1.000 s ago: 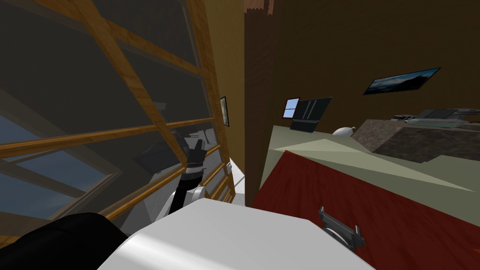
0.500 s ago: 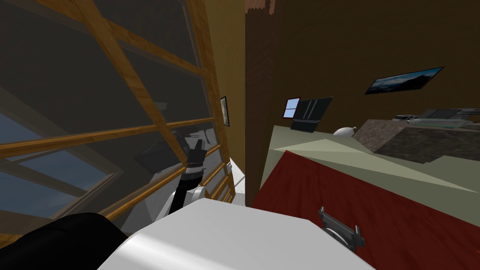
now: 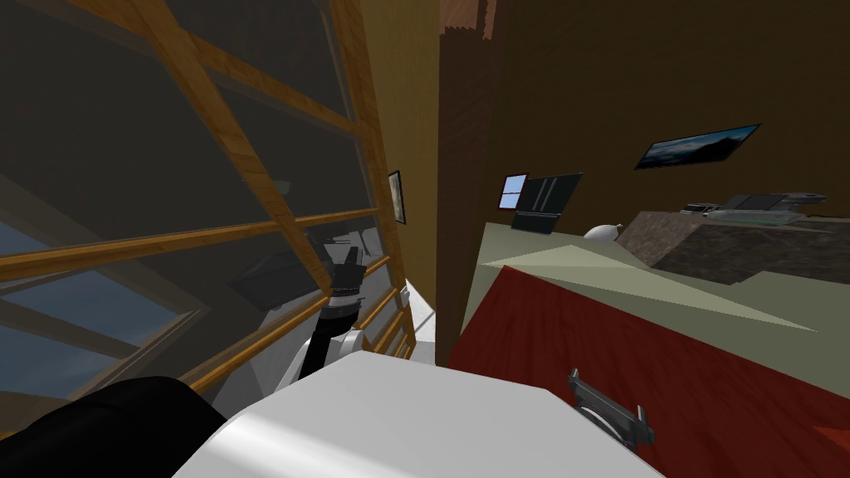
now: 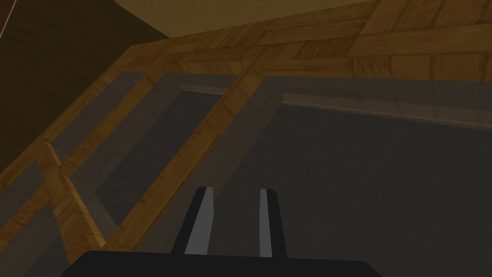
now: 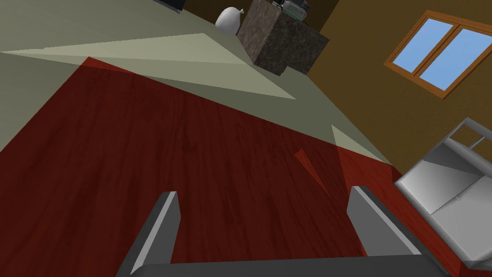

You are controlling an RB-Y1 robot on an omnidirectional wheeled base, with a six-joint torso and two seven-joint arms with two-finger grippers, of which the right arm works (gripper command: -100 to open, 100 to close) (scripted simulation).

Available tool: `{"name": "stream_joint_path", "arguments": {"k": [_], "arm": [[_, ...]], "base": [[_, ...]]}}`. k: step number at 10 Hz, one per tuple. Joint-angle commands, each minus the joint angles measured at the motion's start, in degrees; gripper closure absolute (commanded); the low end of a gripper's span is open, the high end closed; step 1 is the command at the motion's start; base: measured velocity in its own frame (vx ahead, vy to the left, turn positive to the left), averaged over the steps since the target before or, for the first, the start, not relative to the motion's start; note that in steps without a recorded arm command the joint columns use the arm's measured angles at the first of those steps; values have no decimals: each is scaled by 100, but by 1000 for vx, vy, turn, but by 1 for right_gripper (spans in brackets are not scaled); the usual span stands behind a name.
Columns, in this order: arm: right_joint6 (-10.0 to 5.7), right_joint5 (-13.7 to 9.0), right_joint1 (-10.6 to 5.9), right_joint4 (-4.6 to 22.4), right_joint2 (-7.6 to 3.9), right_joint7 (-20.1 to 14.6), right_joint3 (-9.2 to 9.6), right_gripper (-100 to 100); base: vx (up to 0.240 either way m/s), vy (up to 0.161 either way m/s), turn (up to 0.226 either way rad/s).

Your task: Push the door open

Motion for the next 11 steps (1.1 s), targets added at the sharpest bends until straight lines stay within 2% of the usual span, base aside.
{"name": "stream_joint_path", "arguments": {"k": [1, 11], "arm": [[-41, -26, -6, 27, -1, -23, -4, -100], [-55, -43, 1, 22, 1, -28, -11, -100]], "base": [[-3, 45, 35], [0, 12, -5]]}}
